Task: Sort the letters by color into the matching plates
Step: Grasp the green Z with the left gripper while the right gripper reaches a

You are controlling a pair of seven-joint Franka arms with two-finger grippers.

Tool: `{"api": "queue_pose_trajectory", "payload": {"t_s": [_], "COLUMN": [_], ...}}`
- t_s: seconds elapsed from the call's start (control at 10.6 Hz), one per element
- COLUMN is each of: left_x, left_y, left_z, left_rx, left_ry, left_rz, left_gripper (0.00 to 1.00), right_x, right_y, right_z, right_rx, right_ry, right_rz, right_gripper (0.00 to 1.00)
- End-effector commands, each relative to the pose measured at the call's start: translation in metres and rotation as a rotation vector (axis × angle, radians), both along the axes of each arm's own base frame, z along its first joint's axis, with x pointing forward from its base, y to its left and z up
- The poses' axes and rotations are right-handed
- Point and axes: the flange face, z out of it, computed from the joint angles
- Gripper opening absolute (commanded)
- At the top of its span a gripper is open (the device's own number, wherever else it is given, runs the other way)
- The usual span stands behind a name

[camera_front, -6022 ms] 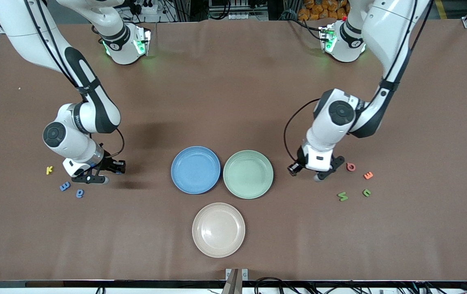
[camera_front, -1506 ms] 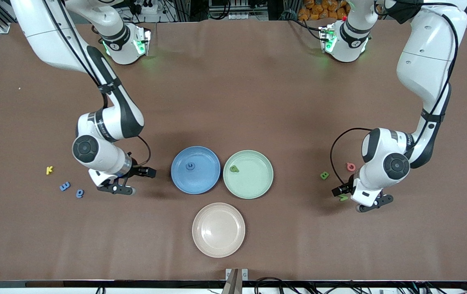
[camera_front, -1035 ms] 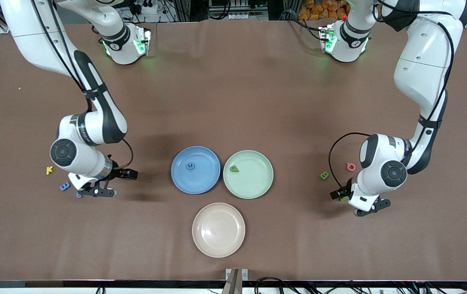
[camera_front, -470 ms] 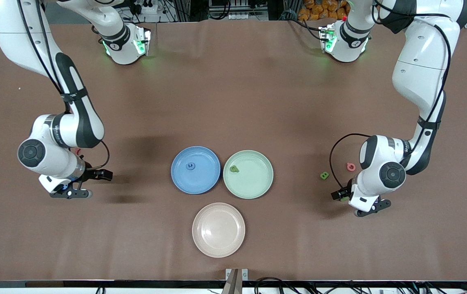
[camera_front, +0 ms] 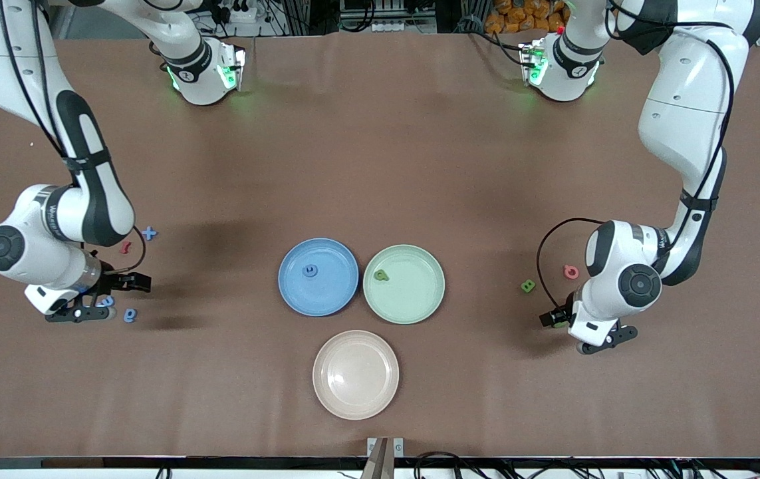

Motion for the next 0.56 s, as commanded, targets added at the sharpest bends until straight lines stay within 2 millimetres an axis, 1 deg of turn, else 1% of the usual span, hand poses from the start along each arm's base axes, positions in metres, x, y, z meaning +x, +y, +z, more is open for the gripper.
{"api": "queue_pose_trajectory", "payload": {"t_s": [0.0,0.09,0.19,0.47], "left_x": [0.004,0.004,0.003,0.003], "left_y": [0.001,0.0,-0.001,-0.001], "left_z": [0.002,0.002,0.001,-0.001], "left_rx": [0.024,0.023,0.023,0.023], "left_ry": [0.002,0.002,0.003,0.006], "left_rz": [-0.02,-0.021,-0.021,-0.017], "left_gripper": [0.61,0.34,0.23,0.0], "right_x": [0.002,0.006,0.008,0.014], "right_y": [-0.027,-0.028,-0.028,-0.028], "right_z": [-0.001,-0.005,-0.009,-0.027], "right_rx": [0.051,0.052,0.053,0.057], "right_ry": [-0.057,-0.066,-0.064,-0.05], "right_rz": [0.004,-0.001,-0.005,-0.016], "right_gripper": [1.0,1.0,1.0,1.0]}}
